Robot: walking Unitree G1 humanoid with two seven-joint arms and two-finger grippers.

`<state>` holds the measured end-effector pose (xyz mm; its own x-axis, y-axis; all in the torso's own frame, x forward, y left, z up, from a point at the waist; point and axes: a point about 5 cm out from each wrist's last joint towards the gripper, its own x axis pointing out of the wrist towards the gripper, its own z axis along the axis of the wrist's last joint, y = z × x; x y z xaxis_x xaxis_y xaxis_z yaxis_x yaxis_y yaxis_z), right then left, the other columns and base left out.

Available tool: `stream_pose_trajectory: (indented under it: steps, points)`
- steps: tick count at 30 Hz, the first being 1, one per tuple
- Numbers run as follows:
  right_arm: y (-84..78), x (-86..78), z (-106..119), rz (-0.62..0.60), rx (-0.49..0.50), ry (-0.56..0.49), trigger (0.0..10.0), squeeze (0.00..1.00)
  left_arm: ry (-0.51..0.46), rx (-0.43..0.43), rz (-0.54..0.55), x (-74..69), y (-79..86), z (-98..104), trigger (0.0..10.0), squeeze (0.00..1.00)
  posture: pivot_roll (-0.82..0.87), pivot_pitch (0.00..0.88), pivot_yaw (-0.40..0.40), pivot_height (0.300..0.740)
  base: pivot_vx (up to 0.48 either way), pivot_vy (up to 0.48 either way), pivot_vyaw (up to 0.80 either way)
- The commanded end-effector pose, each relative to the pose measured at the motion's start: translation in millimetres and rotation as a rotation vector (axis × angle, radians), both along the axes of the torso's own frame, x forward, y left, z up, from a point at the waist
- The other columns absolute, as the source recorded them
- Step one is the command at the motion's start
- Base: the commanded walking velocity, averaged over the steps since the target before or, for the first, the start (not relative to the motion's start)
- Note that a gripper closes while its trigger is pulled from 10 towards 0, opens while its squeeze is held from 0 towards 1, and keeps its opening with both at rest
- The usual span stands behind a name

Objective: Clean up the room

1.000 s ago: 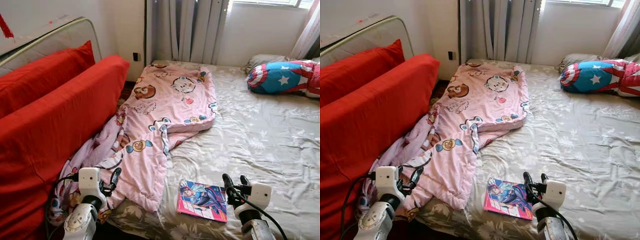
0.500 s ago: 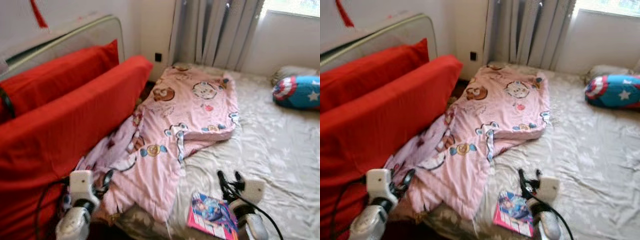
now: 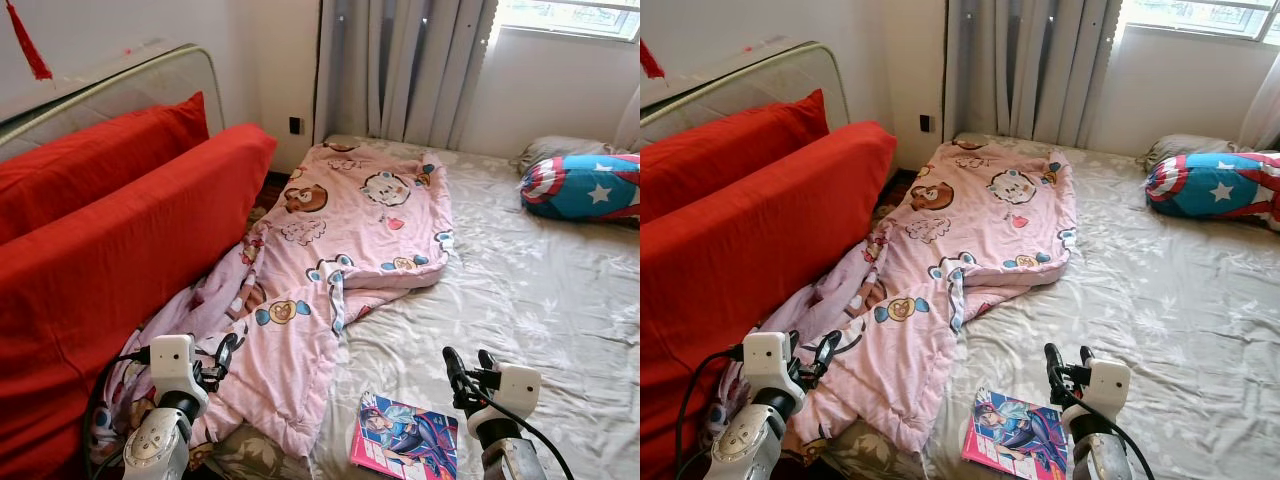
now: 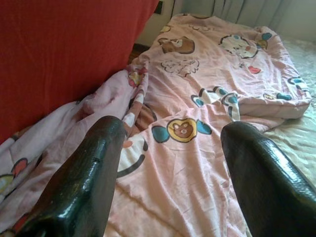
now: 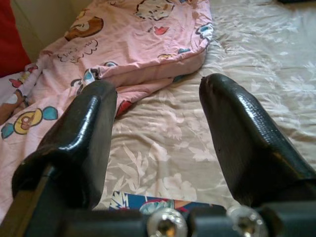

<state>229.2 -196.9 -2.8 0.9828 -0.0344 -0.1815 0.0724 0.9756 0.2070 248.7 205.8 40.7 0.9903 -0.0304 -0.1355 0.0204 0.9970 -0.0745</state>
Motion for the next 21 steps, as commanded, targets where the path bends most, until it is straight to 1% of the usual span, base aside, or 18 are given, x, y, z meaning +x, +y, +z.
stream_pose_trajectory:
  steps: [1, 4, 7, 9, 13, 21]
  points:
    - [-1.1, 0.7, 2.5, -0.008, -0.013, -0.006, 10.0, 0.00, -0.012, 0.003, -0.007, 0.3, 0.9, 4.0, 10.0, 0.00, 0.03, 0.000, -0.038, 0.740, 0.000, 0.000, 0.00]
    - [-2.3, -1.8, -1.7, -0.025, -0.026, 0.031, 10.0, 0.00, -0.015, 0.004, -0.010, -0.7, 0.7, 5.0, 10.0, 0.00, 0.03, 0.000, -0.034, 0.740, 0.000, 0.000, 0.00]
    - [-1.9, -2.3, -3.2, -0.027, -0.025, 0.041, 10.0, 0.00, -0.017, 0.007, -0.017, -0.4, -0.5, 5.7, 10.0, 0.00, 0.03, 0.000, -0.032, 0.725, 0.000, 0.000, 0.00]
    - [-1.4, -3.8, -3.0, -0.029, -0.027, 0.040, 10.0, 0.00, -0.016, 0.009, -0.019, -0.7, -0.5, 6.0, 10.0, 0.00, 0.03, 0.000, -0.031, 0.705, 0.000, 0.000, 0.00]
    - [-3.2, -6.7, -2.2, -0.048, -0.022, 0.021, 10.0, 0.00, -0.007, 0.012, -0.024, -3.5, -0.2, 4.5, 10.0, 0.00, 0.02, 0.000, -0.029, 0.705, 0.000, 0.000, 0.00]
    - [-4.3, -4.1, -0.7, -0.058, -0.034, 0.024, 10.0, 0.00, -0.003, 0.014, -0.028, -4.5, -0.3, 5.3, 10.0, 0.00, 0.03, 0.000, -0.028, 0.705, 0.000, 0.000, 0.00]
